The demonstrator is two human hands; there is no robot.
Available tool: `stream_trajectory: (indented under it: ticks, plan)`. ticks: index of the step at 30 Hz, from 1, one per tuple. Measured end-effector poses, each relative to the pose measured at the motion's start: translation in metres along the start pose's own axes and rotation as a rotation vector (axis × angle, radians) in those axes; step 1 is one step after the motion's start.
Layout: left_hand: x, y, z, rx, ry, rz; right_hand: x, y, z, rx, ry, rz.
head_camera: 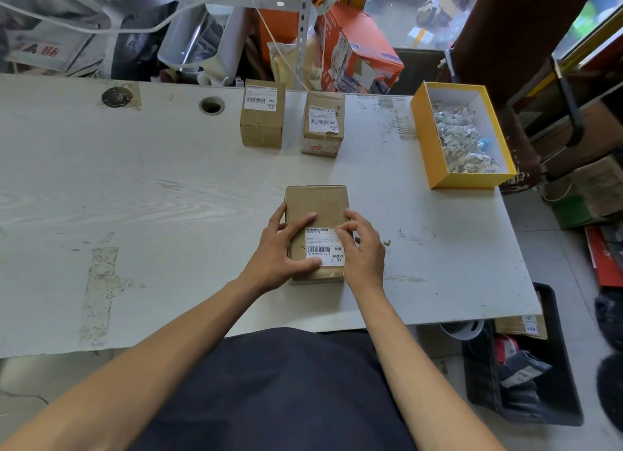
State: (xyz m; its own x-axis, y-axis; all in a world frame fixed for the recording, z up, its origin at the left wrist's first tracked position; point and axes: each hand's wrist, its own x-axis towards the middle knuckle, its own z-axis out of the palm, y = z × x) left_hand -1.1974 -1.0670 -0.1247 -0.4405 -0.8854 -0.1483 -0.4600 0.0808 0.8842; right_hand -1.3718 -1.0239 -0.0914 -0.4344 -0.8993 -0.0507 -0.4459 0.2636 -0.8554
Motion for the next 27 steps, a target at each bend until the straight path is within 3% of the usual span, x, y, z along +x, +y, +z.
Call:
stream_trajectory:
  ticks: [11,27]
  plan:
    - [0.009,-0.002,-0.012,-0.079,-0.113,0.017,0.003,-0.003,-0.002,0.095,-0.025,0.122]
    - [0.009,-0.003,-0.012,-0.069,-0.111,0.034,0.004,-0.003,-0.002,0.138,-0.03,0.155]
